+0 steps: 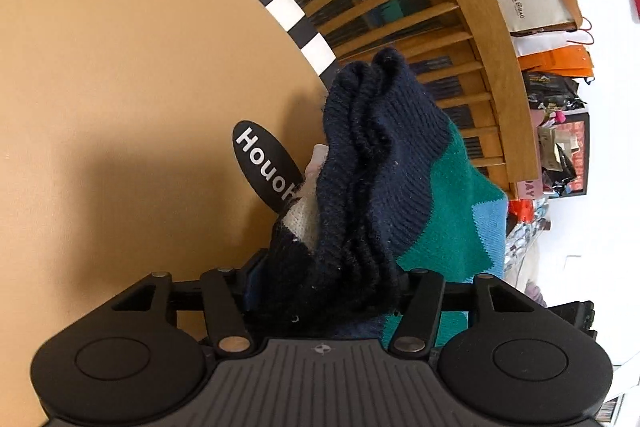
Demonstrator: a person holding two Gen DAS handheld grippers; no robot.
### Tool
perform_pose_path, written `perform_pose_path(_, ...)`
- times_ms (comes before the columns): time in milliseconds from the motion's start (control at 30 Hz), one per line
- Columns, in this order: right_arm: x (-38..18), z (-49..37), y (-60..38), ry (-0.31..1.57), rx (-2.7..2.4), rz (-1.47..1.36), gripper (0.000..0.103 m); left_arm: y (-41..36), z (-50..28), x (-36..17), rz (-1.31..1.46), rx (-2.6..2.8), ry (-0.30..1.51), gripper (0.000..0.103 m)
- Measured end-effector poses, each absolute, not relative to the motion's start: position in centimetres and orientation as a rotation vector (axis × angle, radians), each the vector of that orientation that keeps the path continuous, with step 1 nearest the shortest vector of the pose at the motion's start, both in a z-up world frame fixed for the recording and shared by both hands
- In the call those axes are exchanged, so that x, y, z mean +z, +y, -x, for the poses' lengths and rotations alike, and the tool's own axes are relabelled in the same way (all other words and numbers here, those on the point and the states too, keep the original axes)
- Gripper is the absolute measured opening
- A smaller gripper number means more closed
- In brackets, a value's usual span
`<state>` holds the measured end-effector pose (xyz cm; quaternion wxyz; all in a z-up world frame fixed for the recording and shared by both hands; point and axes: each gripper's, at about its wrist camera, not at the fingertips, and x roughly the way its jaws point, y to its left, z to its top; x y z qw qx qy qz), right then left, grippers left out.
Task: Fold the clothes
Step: 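Carry the folded cardigan with both tools onto the wooden chair and release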
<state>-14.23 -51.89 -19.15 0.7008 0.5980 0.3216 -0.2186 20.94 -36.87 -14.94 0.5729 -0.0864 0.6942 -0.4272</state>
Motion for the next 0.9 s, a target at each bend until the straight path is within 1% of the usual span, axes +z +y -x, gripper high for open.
perform_pose_path(67,-17.9,14.6,-51.7,0.72,-0.511,-1.307,0.053,-36.8,-20.9,-13.5,0.161,-1.008,1.598,0.057)
perform_pose_path(133,-15.1,15.4,-50.9,0.742,-0.554,-1.211,0.052,-36.0,-21.2,-10.7,0.074,-1.013,1.504,0.057)
perform_pose_path(200,-11.4,16.2,-49.2,0.753,-0.64,-1.017,0.051,-35.0,-21.3,-7.2,-0.039,-0.998,1.358,0.057)
perform_pose_path(233,-9.4,16.6,-48.3,0.755,-0.686,-0.908,0.046,-34.2,-20.9,-4.9,-0.096,-0.993,1.234,0.057)
perform_pose_path(300,-6.2,16.7,-45.5,0.71,-0.696,-0.688,0.043,-32.9,-18.5,-1.4,-0.142,-1.018,1.037,0.053)
perform_pose_path(333,-5.4,16.2,-43.8,0.689,-0.655,-0.619,0.041,-32.4,-16.9,-0.1,-0.152,-1.043,0.959,0.05)
perform_pose_path(400,-5.8,14.1,-41.1,0.703,-0.595,-0.513,0.04,-33.1,-12.9,0.1,-0.161,-1.13,0.883,0.049)
perform_pose_path(433,-6.3,13.0,-39.8,0.715,-0.57,-0.46,0.04,-34.4,-11.1,-0.8,-0.187,-1.154,0.885,0.048)
perform_pose_path(500,-8.1,11.2,-38.4,0.77,-0.593,-0.38,0.041,-36.6,-8.2,-3.9,-0.235,-1.172,0.965,0.033)
perform_pose_path(533,-9.2,10.5,-38.1,0.801,-0.61,-0.364,0.041,-37.4,-7.1,-5.4,-0.268,-1.168,0.996,0.031)
perform_pose_path(567,-10.2,10.2,-37.9,0.82,-0.62,-0.358,0.041,-38.1,-6.0,-6.8,-0.303,-1.161,1.023,0.031)
perform_pose_path(633,-11.8,10.0,-37.6,0.842,-0.631,-0.362,0.041,-38.5,-4.5,-9.2,-0.383,-1.115,1.018,0.03)
perform_pose_path(667,-12.5,10.0,-37.6,0.852,-0.631,-0.372,0.041,-38.2,-4.0,-9.7,-0.392,-1.106,1.022,0.03)
perform_pose_path(900,-13.5,10.1,-37.7,0.829,-0.643,-0.406,0.042,-37.9,-3.9,-9.8,-0.423,-1.104,1.011,0.031)
